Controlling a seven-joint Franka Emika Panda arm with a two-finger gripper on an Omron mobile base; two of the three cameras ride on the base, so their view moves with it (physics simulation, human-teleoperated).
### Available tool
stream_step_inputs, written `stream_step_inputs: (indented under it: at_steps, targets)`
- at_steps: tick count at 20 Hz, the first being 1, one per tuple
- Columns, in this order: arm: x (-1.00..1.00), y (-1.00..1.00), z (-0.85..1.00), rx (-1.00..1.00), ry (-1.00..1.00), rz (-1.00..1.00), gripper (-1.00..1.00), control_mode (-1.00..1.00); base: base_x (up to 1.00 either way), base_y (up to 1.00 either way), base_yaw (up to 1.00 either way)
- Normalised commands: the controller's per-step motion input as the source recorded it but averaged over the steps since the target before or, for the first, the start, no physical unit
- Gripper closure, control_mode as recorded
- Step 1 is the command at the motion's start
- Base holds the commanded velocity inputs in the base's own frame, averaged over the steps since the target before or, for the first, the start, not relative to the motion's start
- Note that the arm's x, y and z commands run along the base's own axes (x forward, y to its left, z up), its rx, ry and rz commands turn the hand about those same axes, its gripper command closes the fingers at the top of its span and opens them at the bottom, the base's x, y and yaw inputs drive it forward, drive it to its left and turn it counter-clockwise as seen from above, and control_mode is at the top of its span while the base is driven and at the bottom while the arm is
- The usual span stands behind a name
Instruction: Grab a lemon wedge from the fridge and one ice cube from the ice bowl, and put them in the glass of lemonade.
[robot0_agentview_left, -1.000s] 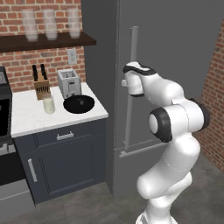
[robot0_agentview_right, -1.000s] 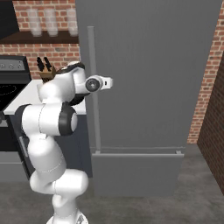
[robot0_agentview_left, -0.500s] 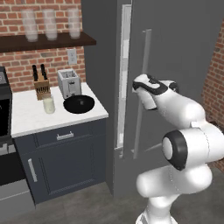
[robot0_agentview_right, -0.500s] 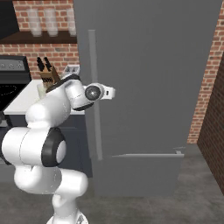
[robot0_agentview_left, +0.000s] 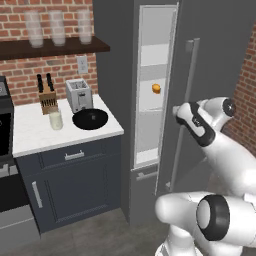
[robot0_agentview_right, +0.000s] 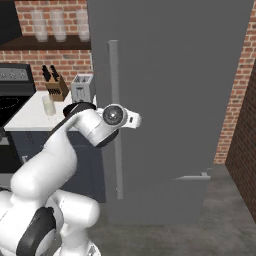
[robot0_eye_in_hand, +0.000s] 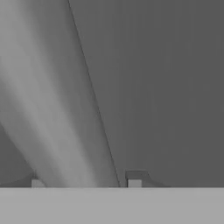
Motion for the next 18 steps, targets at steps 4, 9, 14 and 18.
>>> stream_step_inputs:
  at_steps: [4,9,14,18]
  targets:
    - [-1.0,-1.0,0.0,0.08,0.13,-0.01,1.0,-1.0,0.0,0.0,0.0]
    - [-1.0,-1.0,0.0,0.09,0.13,0.0,1.0,-1.0,0.0,0.0,0.0]
    - [-0.95,-0.98,0.0,0.08,0.13,0.0,1.0,-1.0,0.0,0.0,0.0]
    - [-0.74,-0.67,0.02,0.06,0.11,0.0,-1.0,-1.0,0.0,0.0,0.0]
